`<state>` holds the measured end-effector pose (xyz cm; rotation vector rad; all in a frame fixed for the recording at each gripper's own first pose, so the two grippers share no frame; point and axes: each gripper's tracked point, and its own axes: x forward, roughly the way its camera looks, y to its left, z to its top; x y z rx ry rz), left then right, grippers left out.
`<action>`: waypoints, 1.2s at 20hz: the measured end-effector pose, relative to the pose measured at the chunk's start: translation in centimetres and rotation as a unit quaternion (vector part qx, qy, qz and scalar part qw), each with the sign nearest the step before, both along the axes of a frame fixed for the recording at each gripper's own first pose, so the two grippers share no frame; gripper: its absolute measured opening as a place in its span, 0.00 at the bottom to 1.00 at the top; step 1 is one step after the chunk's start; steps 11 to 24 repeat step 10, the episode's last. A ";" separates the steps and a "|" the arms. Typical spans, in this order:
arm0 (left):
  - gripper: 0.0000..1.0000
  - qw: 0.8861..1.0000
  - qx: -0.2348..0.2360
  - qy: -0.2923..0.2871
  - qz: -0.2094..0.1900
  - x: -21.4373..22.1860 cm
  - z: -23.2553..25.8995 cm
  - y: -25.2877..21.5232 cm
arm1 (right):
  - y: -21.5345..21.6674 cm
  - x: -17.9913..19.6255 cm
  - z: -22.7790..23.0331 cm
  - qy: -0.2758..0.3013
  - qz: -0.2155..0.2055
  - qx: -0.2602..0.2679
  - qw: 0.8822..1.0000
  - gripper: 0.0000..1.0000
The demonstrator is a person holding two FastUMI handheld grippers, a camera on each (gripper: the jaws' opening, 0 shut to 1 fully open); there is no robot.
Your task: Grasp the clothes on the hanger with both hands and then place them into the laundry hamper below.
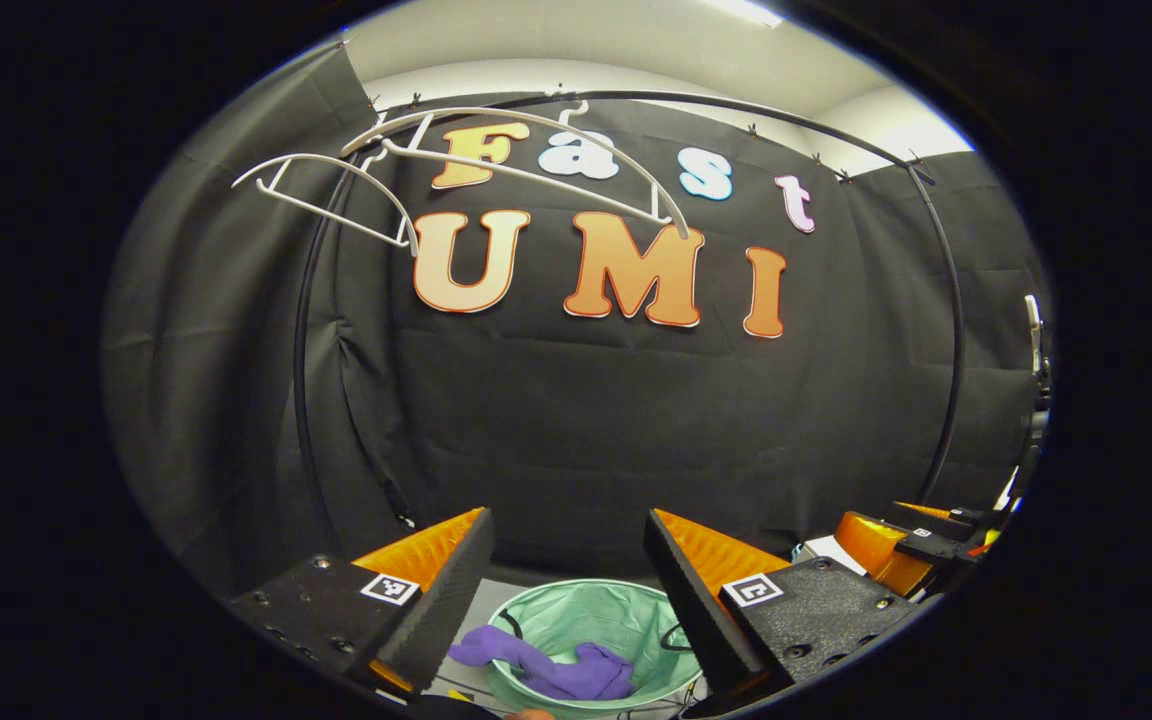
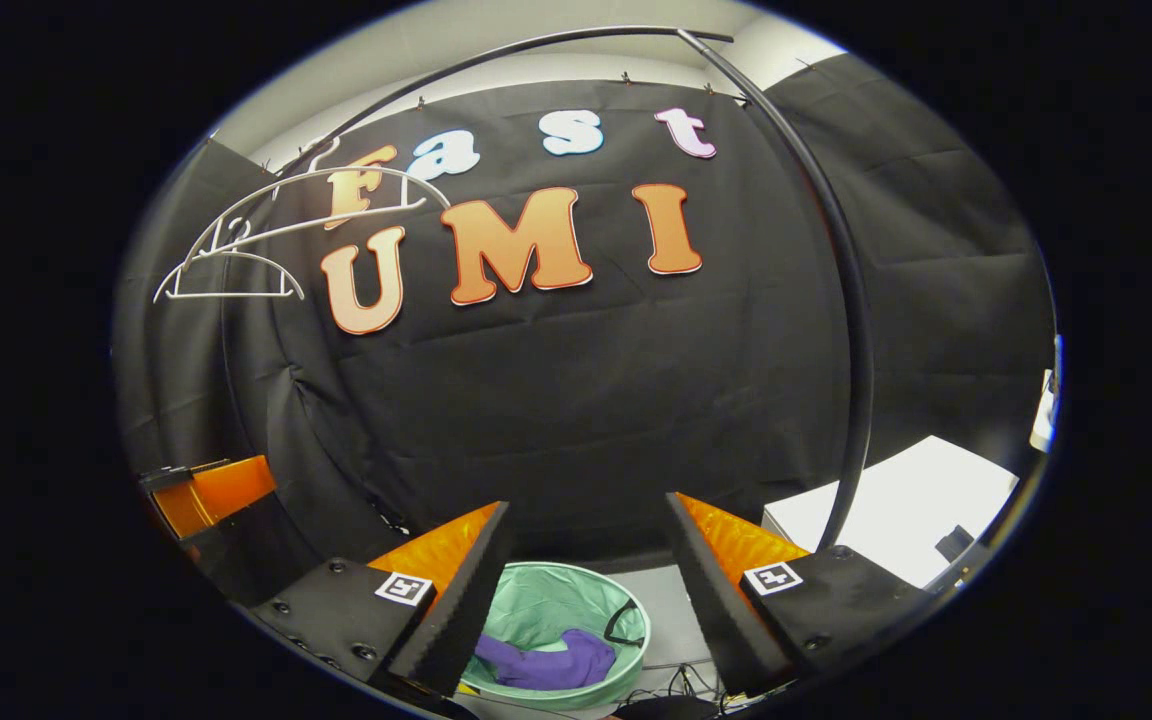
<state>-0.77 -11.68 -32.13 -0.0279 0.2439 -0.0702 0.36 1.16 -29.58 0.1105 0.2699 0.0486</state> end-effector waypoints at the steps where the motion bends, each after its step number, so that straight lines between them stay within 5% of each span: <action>1: 0.92 1.000 0.000 -0.001 0.000 0.0 0.0 0.0 | 0.0 0.0 0.0 -0.001 0.000 -0.001 1.000 0.98; 8: 0.95 1.000 0.001 0.001 0.007 0.0 0.0 0.1 | 0.3 0.3 0.0 0.000 0.002 -0.009 1.000 0.98; 9: 0.95 1.000 0.001 -0.001 0.009 0.0 0.0 0.2 | 0.4 0.4 0.1 -0.003 0.004 -0.011 1.000 0.89; 24: 0.92 1.000 0.002 -0.004 0.009 0.1 0.2 0.2 | 0.5 0.6 0.2 -0.007 0.006 -0.014 1.000 0.89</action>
